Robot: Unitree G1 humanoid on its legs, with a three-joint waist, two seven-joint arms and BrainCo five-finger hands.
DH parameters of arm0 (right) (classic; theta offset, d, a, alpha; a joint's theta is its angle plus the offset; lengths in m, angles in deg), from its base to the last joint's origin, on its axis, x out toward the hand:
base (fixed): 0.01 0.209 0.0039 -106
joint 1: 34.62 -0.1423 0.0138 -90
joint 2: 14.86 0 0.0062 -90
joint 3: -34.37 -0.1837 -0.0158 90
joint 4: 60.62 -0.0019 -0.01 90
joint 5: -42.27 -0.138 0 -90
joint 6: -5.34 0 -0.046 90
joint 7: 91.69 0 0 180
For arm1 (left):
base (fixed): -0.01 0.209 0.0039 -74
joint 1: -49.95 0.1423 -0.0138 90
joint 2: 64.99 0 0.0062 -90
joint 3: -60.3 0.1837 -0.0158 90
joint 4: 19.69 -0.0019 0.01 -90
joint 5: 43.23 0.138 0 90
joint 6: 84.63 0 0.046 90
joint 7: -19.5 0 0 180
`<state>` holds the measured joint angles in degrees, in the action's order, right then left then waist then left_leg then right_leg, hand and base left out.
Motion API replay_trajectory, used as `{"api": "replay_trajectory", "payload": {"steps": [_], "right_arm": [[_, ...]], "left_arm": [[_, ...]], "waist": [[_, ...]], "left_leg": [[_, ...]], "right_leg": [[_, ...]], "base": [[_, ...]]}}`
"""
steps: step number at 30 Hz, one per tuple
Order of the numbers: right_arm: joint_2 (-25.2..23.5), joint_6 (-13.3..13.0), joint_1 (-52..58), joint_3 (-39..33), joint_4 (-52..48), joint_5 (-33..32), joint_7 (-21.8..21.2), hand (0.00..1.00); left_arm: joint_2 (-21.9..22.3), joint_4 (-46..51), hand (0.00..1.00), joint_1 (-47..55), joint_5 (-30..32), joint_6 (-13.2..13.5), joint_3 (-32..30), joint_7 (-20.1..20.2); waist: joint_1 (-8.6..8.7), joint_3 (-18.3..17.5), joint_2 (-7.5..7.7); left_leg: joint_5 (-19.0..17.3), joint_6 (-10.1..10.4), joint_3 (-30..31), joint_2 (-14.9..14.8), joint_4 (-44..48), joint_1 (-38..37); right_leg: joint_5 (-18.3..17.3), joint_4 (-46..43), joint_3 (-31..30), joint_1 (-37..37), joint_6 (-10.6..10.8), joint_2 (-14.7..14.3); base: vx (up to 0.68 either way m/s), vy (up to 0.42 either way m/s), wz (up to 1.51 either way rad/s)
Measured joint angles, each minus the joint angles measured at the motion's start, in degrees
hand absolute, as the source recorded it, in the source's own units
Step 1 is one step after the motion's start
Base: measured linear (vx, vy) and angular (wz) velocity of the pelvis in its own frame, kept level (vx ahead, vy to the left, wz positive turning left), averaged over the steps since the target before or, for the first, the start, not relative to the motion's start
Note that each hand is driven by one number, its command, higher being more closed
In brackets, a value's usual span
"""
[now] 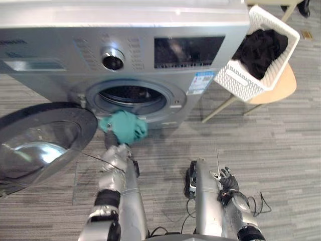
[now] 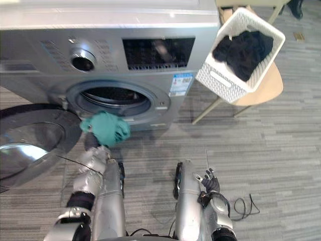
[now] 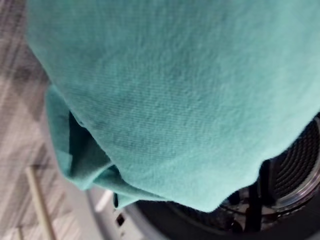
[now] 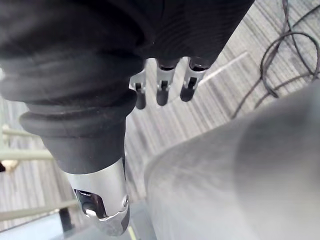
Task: Pick up the laundry basket with both hands and put the clothes into the washing machine.
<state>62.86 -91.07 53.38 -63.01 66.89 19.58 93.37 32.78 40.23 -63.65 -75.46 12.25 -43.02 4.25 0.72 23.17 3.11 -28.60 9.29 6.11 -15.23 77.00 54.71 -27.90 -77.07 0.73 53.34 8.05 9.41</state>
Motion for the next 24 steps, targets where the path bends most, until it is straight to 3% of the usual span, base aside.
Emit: {"api": "replay_trajectory", "payload": {"steps": [6,15,20,24], "right_arm": [[-0.41,-1.58,0.17,0.03,-3.69,-1.72,0.07,0.00],[-0.93,-3.13,3.34,-1.10,-5.10,-4.33,-0.25,0.00],[-2.91,-2.70,6.94,-1.02,-4.86,-5.92,-0.20,0.00],[-3.47,-2.14,7.14,-0.71,-5.34,-6.11,-0.25,0.00]], "left_arm": [[-6.91,-7.83,1.00,-12.47,-3.27,-0.22,-5.38,-0.14],[-17.05,-13.55,1.00,-35.43,-4.15,-1.72,-1.10,0.78],[-17.30,-13.81,1.00,-41.20,-4.20,-1.69,3.24,1.37],[-15.88,-15.21,1.00,-43.52,-4.16,-1.70,6.65,1.39]], "waist": [[-0.11,1.02,1.67],[0.07,1.86,3.83],[1.54,2.08,4.23],[1.86,2.76,5.55]], "left_leg": [[-1.00,0.73,2.63,-1.81,5.92,8.60],[-1.10,0.75,3.60,-6.36,8.10,17.53],[-1.88,1.05,3.38,-9.83,9.17,19.57],[-2.05,1.28,2.48,-11.04,9.22,19.78]], "right_leg": [[-0.54,-4.82,0.29,7.94,-0.69,-2.07],[3.36,-3.29,0.43,16.75,-1.87,-7.32],[4.79,-2.66,0.53,19.30,-2.22,-9.64],[5.08,-2.96,0.33,21.03,-2.53,-10.40]], "base": [[-0.06,-0.047,-0.15],[-0.02,-0.035,-0.33],[0.00,-0.033,-0.38],[-0.01,-0.066,-0.25]]}}
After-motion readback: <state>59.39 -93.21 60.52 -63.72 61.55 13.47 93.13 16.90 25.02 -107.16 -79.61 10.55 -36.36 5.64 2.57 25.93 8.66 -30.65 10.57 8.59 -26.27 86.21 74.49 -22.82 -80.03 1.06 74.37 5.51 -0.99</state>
